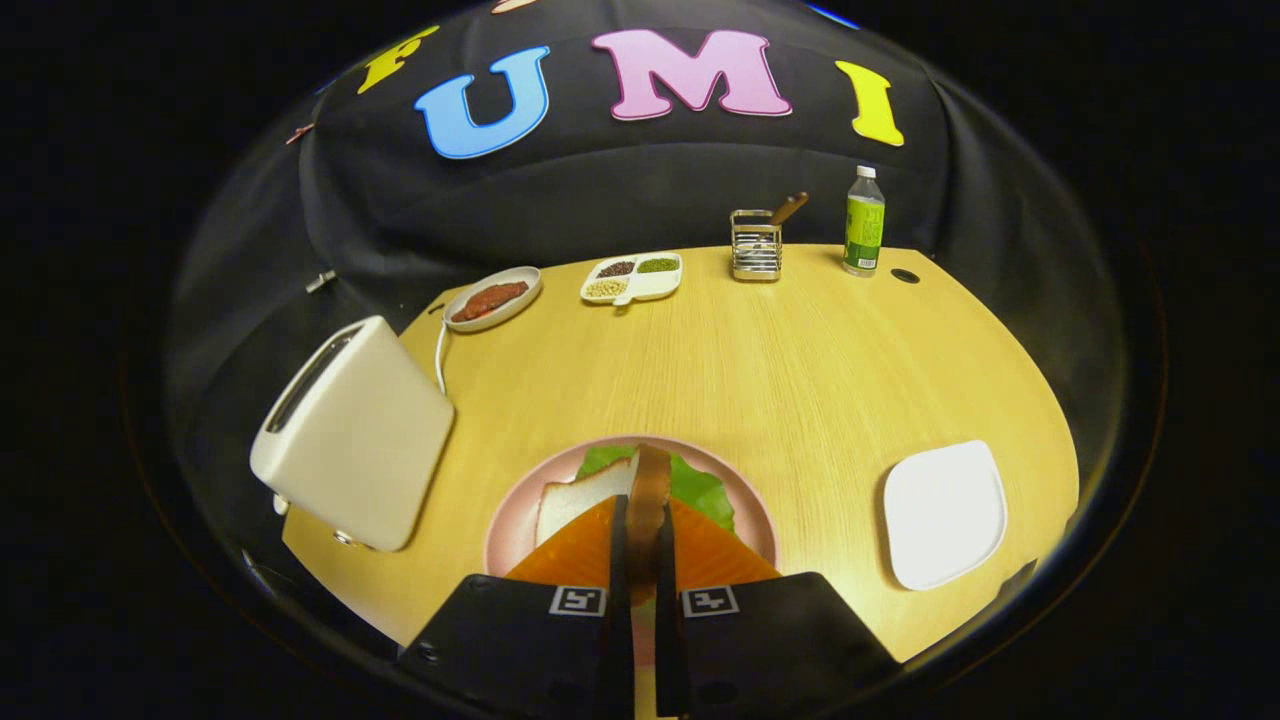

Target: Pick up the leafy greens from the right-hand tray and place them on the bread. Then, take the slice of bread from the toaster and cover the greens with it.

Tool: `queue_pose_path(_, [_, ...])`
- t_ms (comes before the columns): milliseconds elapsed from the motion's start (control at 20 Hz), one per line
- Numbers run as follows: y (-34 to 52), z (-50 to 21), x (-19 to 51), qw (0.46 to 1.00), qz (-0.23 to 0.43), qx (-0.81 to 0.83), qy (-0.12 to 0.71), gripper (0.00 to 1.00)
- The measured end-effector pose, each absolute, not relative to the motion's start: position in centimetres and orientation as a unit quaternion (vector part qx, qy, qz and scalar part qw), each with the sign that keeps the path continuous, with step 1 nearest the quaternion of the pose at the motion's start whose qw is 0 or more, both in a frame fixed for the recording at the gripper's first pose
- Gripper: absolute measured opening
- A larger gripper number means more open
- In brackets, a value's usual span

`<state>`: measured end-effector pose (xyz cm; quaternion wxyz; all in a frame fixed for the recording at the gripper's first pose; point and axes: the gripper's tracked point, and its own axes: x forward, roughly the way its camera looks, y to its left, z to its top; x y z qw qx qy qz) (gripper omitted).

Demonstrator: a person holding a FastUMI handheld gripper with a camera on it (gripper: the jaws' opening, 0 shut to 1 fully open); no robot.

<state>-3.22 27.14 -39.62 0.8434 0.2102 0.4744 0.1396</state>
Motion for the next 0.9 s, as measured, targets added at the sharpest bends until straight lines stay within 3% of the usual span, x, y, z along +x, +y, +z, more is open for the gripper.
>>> queue_pose_path(250, [26.8,-42.3,-4.0,0.855,0.156,0.12,0.48,0.17])
queue_pose_path(500, [26.5,-42.7,-4.1,0.871,0.169,0.039,0.46,0.31])
queue_pose_path(550, [26.3,-42.9,-4.0,0.872,0.171,0.029,0.458,0.41])
queue_pose_path(800, [24.8,-43.0,-3.3,0.881,0.16,-0.004,0.445,0.63])
queue_pose_path(850, [24.5,-42.9,-3.2,0.883,0.159,-0.005,0.442,0.76])
queue_pose_path(900, [24.2,-42.8,-3.1,0.885,0.157,0.0,0.439,0.81])
